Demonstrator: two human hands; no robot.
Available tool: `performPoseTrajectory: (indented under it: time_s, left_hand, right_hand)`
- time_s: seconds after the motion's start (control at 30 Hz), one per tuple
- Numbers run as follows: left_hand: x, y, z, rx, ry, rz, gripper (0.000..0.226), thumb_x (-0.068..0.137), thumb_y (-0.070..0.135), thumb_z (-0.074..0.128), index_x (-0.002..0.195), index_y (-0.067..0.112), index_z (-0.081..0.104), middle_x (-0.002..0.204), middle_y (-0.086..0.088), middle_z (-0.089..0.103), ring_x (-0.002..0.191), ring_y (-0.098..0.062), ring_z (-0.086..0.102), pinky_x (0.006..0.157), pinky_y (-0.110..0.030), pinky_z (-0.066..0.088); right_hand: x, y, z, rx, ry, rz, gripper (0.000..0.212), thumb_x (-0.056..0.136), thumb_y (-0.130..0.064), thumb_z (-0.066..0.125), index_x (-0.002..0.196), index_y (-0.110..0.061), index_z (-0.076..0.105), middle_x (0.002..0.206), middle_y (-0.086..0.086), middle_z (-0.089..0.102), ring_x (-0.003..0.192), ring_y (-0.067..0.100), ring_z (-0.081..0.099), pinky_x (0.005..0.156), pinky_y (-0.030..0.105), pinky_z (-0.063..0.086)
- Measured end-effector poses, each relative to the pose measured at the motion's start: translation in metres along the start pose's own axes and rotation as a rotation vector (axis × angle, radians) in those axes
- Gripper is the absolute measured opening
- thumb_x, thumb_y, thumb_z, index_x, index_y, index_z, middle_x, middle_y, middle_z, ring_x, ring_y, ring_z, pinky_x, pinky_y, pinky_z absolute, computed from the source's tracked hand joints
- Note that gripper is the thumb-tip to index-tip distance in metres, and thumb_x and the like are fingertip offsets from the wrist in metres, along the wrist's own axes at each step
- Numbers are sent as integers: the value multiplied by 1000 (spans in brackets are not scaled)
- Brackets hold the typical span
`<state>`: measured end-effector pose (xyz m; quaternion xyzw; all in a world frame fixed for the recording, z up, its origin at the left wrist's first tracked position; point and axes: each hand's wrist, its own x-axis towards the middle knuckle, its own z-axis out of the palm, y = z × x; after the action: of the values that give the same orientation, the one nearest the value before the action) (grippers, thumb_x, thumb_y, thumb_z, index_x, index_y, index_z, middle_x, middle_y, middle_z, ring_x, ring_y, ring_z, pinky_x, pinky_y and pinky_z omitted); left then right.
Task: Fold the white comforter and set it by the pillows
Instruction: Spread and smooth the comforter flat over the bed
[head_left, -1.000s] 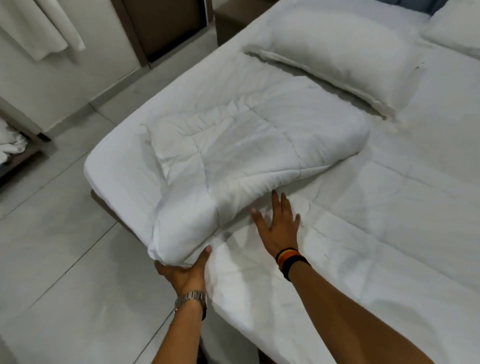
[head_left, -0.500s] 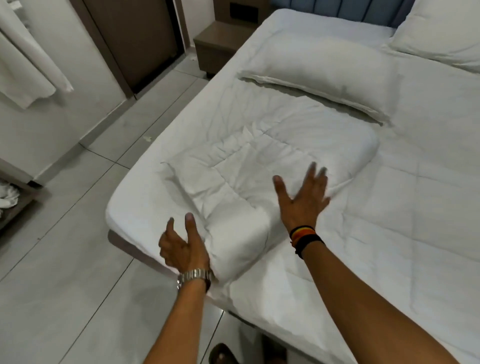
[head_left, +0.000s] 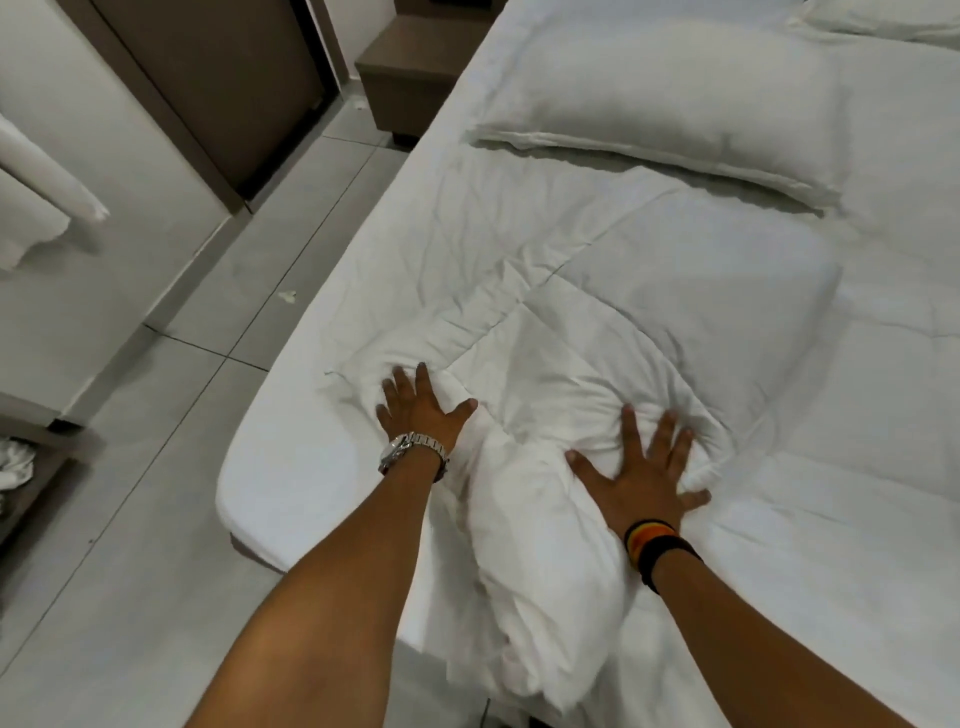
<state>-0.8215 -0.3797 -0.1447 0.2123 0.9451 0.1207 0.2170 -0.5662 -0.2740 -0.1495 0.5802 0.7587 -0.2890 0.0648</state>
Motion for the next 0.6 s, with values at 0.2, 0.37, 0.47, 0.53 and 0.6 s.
performPoseTrajectory:
  time_s: [0.2,0.37,0.47,0.53,0.6]
  left_hand:
    - [70,-15,-11,206,17,77,131,72,89,56,163,23,-11,170,-9,-20,155,-31,-21,123,-58,-10]
    - [128,-11,-25,222,-155,110,155,46,97,65,163,18,1,168,-11,21,155,-30,19,124,-51,10]
    - [145,-9,-28,202,-199,189,148,38,93,73,156,16,29,151,-12,49,137,-33,49,111,-43,41]
    - [144,-11,-33,147,-261,207,129,44,83,81,148,16,44,143,-11,59,127,-33,58,103,-40,50]
    - [139,-10,-41,76,-314,223,103,53,71,87,136,16,58,131,-11,66,115,-31,65,95,-39,55]
  right_hand:
    - [8,-12,13,-3,100,54,105,72,-99,36,157,-59,-11,170,-8,-29,156,18,-27,112,82,-5]
    - [14,-15,22,-37,141,78,104,69,-101,32,155,-62,-13,170,-10,-27,156,17,-27,113,81,1]
    - [12,-20,23,-61,172,108,104,70,-100,31,158,-59,-5,172,-9,-23,157,18,-23,114,80,3]
    - [10,-29,19,-79,136,150,105,69,-101,28,159,-57,-5,172,-7,-22,158,20,-22,114,80,-1]
    - [9,-44,13,-107,125,201,106,68,-102,23,159,-56,-7,173,-3,-20,158,24,-21,113,80,-8]
